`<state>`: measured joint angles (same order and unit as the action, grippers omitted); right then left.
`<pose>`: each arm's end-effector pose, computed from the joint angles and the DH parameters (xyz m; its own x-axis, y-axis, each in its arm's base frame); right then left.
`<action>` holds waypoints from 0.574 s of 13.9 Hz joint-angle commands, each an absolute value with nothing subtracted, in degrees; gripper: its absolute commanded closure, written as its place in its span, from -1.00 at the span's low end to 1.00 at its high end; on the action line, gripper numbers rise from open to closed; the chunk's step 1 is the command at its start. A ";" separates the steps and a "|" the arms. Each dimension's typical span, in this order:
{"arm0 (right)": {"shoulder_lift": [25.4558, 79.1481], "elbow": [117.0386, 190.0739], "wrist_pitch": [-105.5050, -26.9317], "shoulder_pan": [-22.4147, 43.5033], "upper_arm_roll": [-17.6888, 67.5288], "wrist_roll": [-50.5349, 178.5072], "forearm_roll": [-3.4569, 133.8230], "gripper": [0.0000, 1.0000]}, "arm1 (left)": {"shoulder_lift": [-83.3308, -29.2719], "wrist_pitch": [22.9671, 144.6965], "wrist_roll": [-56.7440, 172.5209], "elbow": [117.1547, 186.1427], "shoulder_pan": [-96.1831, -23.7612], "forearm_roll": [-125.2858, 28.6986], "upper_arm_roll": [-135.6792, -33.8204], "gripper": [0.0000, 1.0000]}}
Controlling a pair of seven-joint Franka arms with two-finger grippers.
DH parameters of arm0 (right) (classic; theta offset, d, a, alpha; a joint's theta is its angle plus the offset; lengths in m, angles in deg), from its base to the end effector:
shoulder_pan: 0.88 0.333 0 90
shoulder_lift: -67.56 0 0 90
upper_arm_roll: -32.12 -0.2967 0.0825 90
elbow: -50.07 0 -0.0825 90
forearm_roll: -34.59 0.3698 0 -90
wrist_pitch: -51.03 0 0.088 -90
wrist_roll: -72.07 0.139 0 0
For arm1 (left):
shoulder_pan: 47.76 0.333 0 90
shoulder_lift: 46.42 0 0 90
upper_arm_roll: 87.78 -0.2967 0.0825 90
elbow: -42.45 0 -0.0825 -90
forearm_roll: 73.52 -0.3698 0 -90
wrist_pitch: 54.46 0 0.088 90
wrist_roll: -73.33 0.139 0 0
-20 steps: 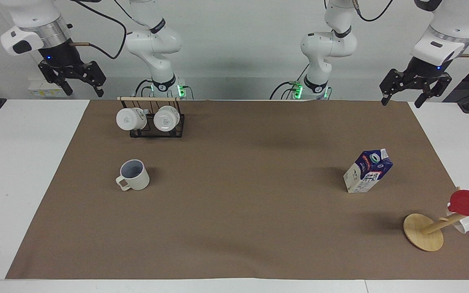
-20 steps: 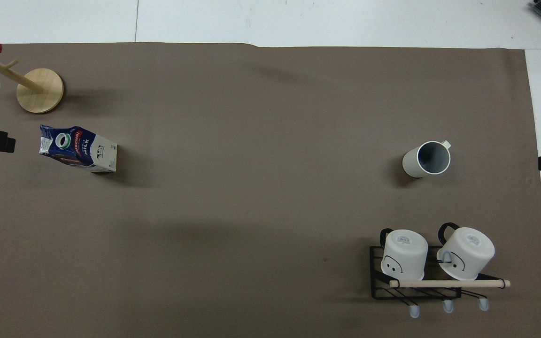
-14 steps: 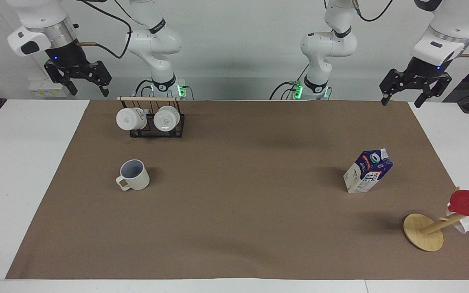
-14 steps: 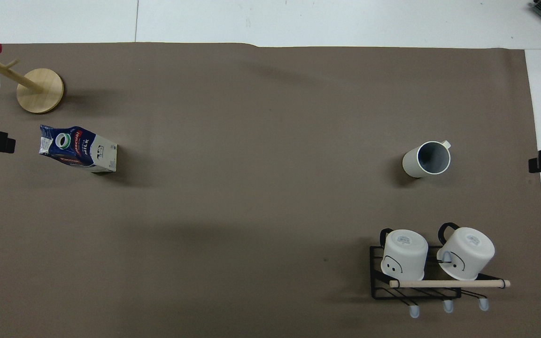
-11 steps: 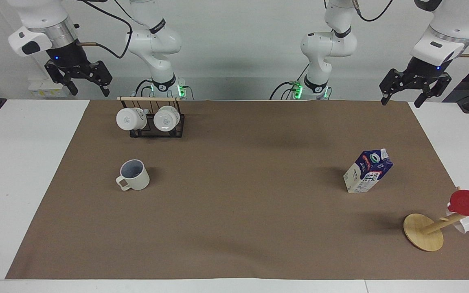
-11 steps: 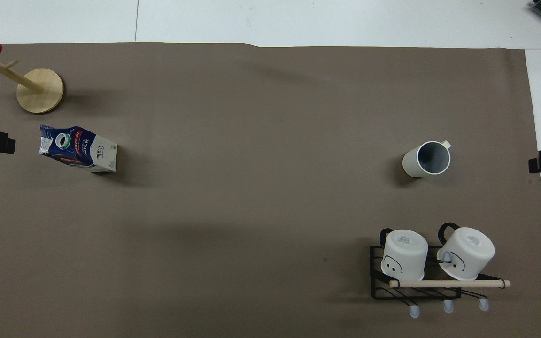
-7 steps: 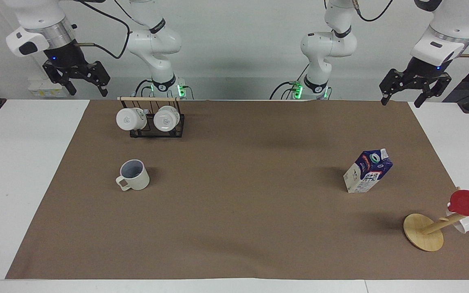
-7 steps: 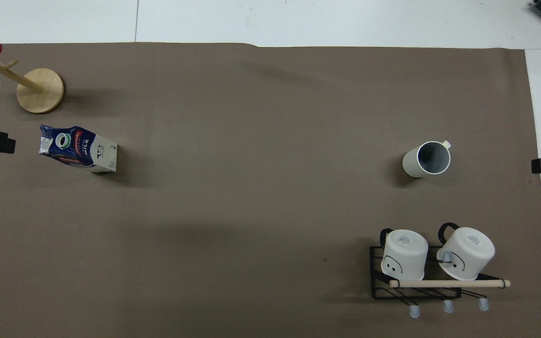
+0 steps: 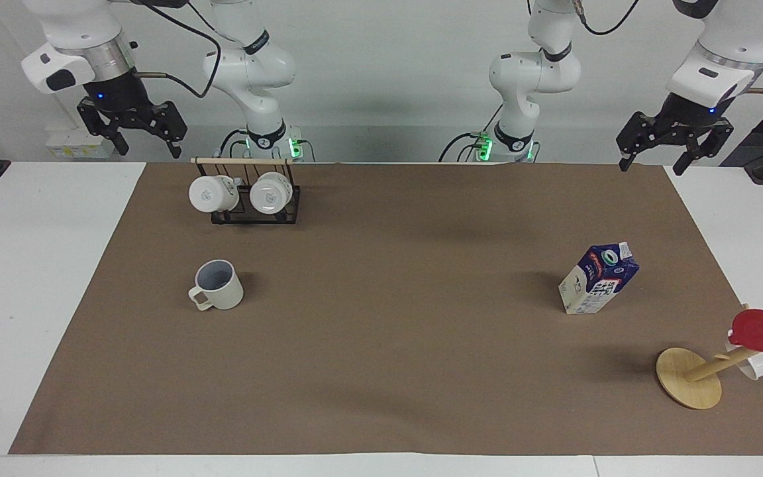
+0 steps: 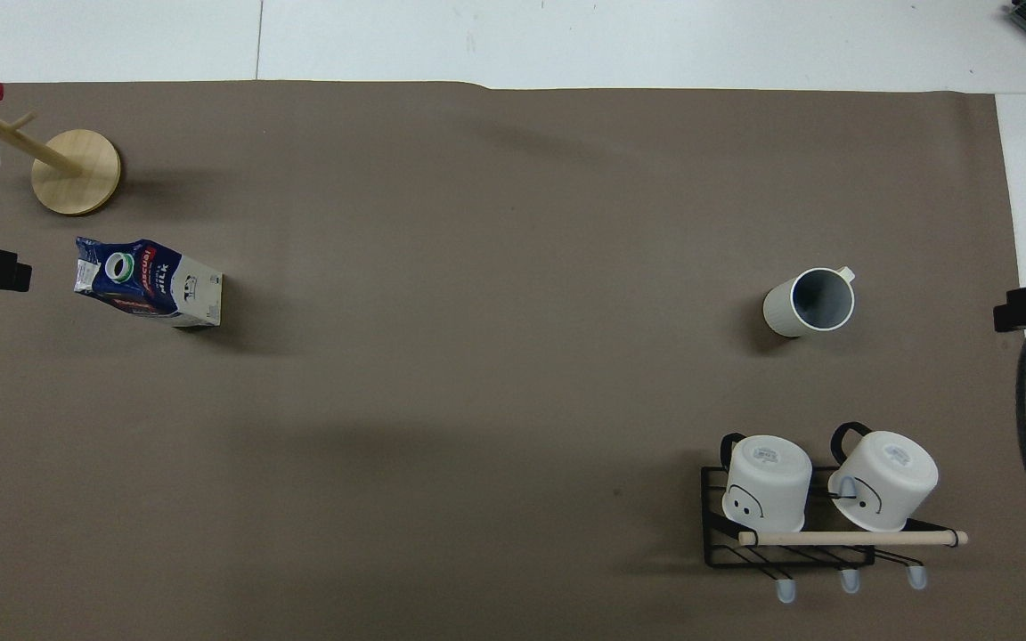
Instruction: Place cup and milk on table
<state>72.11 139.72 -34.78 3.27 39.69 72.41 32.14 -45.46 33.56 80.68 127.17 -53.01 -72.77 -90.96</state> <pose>0.5086 -0.0393 0.6109 0.9976 -0.0684 0.0119 -0.0687 -0.9971 0.0321 0.5338 -0.0209 0.6212 0.9836 -0.1639 0.0754 -0.1647 -0.9863 0.0043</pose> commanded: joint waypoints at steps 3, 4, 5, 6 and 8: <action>73.27 140.59 -34.31 2.99 40.12 73.30 31.87 -1.00 | -44.57 32.90 81.42 127.70 -52.68 -72.20 -90.85 -1.00; 73.36 140.60 -34.31 2.99 40.12 73.30 31.87 -1.00 | -44.57 32.90 81.42 127.70 -52.68 -72.20 -90.85 -1.00; 73.27 140.60 -34.40 2.99 40.12 73.30 31.78 -1.00 | -44.57 32.90 81.42 127.70 -52.68 -72.20 -90.85 -1.00; 73.27 140.60 -34.58 3.07 40.03 73.39 31.87 -1.00 | -44.57 32.90 81.33 127.70 -52.68 -72.20 -90.85 -1.00; 73.36 140.68 -34.49 3.16 40.03 73.39 31.87 -1.00 | -44.57 32.90 81.24 127.70 -52.68 -72.20 -90.85 -1.00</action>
<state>72.27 139.72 -34.78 3.23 40.21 72.51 32.14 -45.46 33.54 80.68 127.17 -53.01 -72.77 -90.96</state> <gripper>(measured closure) 0.000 0.000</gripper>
